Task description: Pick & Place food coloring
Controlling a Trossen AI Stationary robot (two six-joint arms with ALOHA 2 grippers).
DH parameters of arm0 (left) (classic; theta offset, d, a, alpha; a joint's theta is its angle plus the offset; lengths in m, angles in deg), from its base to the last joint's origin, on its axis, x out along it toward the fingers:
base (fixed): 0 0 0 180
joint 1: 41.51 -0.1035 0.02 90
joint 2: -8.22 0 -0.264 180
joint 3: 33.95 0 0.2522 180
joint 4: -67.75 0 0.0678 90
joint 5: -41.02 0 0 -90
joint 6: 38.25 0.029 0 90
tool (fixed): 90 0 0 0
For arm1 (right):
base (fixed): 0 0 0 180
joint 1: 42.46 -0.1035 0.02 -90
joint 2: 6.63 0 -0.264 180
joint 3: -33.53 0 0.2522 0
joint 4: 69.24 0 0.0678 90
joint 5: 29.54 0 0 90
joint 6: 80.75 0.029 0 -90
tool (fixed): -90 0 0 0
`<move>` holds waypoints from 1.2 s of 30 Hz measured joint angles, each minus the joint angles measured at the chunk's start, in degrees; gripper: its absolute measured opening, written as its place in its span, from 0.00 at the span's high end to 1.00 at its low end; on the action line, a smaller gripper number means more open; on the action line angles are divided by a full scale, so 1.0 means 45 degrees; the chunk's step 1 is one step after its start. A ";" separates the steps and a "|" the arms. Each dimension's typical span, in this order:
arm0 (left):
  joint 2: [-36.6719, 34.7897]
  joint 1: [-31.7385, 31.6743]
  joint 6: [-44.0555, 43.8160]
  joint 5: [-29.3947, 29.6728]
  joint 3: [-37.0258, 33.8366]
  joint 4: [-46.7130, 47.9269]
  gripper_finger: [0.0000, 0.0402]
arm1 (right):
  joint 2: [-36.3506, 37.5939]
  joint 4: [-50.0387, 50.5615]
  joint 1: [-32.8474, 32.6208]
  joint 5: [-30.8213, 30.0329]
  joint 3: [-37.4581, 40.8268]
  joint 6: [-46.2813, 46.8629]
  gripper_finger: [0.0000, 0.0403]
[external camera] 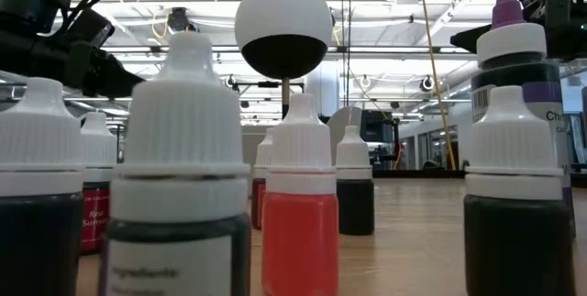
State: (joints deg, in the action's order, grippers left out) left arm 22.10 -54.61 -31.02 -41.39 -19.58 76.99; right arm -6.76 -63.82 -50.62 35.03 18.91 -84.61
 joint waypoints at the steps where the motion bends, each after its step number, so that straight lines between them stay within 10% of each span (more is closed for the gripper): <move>1: -0.0002 0.0000 0.0000 -0.0004 0.0003 -0.0002 0.90 | -0.0002 0.0000 -0.0002 0.0000 0.0002 0.0000 1.00; 29: 0.0002 0.0005 0.1570 -0.0009 0.0004 -0.0074 0.90 | 0.0000 0.0000 -0.0005 0.0000 0.0000 0.0000 1.00; 36: 0.0002 0.0009 -0.1738 -0.0348 0.0004 -0.0880 0.90 | -0.0005 -0.0065 -0.0005 0.0001 0.0001 0.0024 1.00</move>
State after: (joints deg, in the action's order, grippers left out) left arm 22.11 -54.57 -38.85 -42.96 -19.56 73.03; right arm -6.78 -64.11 -50.64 35.04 18.91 -84.50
